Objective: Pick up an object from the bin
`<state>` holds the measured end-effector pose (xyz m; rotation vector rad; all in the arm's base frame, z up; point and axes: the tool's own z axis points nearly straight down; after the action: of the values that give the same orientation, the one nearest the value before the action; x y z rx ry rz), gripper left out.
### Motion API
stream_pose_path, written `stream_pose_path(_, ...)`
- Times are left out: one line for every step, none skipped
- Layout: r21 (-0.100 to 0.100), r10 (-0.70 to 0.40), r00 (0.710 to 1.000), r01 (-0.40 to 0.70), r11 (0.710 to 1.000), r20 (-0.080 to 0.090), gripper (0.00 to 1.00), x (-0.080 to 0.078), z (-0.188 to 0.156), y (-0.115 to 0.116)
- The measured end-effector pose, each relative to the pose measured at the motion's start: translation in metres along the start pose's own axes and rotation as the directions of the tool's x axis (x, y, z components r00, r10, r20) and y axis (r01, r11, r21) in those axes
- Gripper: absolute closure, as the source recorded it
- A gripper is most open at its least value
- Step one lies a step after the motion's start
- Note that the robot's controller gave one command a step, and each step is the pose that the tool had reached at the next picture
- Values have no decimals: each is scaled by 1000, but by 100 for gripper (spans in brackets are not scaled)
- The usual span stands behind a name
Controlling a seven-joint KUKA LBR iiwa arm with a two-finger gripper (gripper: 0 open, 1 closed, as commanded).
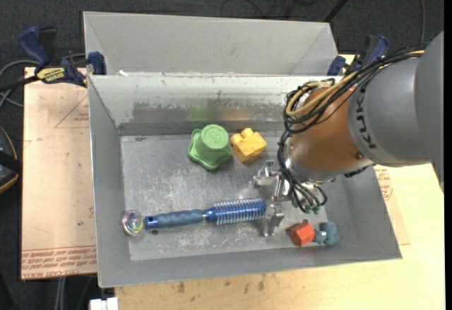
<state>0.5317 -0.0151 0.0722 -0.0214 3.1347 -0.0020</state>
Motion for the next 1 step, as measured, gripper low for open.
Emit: stream_pose_path(-5,136,991,-136,991,-4,0,6,-28,62)
